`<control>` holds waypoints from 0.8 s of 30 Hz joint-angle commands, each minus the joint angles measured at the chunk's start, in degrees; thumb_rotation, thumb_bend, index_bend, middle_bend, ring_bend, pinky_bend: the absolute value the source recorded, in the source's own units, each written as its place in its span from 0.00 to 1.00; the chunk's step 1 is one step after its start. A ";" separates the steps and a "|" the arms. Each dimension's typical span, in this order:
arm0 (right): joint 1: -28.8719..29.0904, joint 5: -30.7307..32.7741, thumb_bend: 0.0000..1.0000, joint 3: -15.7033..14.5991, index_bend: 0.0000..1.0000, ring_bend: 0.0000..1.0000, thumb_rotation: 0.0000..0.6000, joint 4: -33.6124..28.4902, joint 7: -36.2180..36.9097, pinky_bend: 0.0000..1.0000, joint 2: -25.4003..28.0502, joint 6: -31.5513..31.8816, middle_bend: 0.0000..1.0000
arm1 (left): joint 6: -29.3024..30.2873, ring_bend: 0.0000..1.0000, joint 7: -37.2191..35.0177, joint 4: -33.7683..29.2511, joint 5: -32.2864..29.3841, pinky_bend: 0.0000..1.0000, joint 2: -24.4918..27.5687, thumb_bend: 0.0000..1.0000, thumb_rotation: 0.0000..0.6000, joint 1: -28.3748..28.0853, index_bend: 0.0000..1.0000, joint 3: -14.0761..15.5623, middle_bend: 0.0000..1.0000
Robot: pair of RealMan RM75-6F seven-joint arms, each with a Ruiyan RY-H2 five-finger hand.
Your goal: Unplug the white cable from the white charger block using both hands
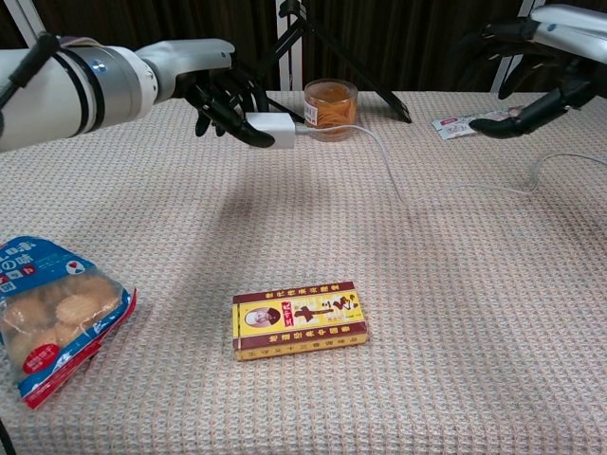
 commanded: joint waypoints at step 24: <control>18.42 22.37 0.37 6.42 0.48 0.17 1.00 2.59 -13.00 0.38 -8.51 -8.13 0.36 | 2.60 0.60 -6.70 -0.92 11.65 0.67 0.04 0.28 0.83 1.04 0.57 0.24 0.55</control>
